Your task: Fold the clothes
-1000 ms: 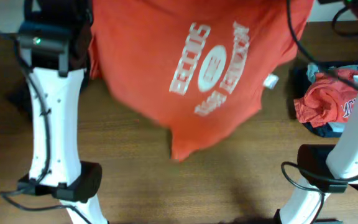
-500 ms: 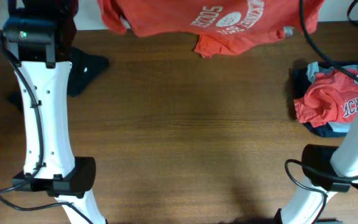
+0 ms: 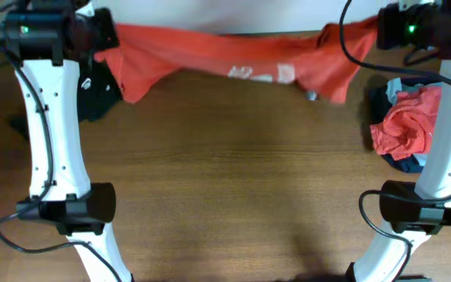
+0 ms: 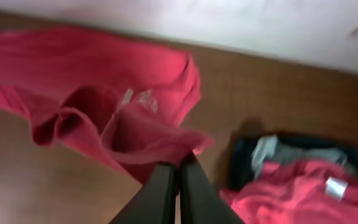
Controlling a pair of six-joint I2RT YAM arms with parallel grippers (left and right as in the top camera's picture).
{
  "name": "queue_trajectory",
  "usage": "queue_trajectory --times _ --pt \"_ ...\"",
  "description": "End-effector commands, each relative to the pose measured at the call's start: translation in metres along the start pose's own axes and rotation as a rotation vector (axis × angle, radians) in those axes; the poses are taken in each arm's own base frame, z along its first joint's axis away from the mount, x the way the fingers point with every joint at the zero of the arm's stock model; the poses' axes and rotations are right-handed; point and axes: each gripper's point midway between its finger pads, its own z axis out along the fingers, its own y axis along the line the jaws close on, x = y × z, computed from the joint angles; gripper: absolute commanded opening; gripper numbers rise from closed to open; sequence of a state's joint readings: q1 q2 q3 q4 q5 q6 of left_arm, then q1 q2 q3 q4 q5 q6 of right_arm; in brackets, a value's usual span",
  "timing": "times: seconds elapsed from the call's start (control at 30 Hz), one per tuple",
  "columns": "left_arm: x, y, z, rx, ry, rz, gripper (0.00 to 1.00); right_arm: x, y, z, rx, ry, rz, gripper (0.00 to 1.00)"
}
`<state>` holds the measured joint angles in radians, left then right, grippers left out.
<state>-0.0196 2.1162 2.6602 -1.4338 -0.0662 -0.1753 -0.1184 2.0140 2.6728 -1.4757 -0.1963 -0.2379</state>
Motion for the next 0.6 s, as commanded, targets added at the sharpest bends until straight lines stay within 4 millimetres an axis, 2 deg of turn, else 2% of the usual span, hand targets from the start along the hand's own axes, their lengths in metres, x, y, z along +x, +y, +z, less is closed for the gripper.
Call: queue_trajectory --times 0.0,0.07,0.2,0.33,0.43,0.53,0.57 --pt "0.016 0.003 0.012 -0.013 0.075 0.012 0.01 0.011 0.003 -0.006 -0.022 0.036 0.025 0.04" --pt "0.027 0.005 0.017 -0.021 0.129 0.015 0.01 0.026 0.007 -0.007 -0.036 0.098 0.038 0.04" --pt "0.044 0.007 0.014 -0.032 0.195 0.020 0.01 0.050 0.016 -0.011 -0.074 0.196 0.062 0.04" --pt "0.064 0.011 0.009 -0.047 0.280 0.026 0.01 0.048 0.022 -0.012 -0.099 0.188 0.141 0.04" --pt "0.066 0.003 0.008 -0.002 0.292 0.033 0.01 0.047 0.023 -0.017 -0.095 0.180 0.171 0.04" --pt "0.067 -0.005 0.005 0.019 0.289 0.043 0.01 0.044 0.025 -0.030 -0.088 0.154 0.168 0.04" --pt "0.068 -0.011 0.002 0.039 0.286 0.052 0.01 0.045 0.025 -0.041 -0.074 0.139 0.164 0.04"
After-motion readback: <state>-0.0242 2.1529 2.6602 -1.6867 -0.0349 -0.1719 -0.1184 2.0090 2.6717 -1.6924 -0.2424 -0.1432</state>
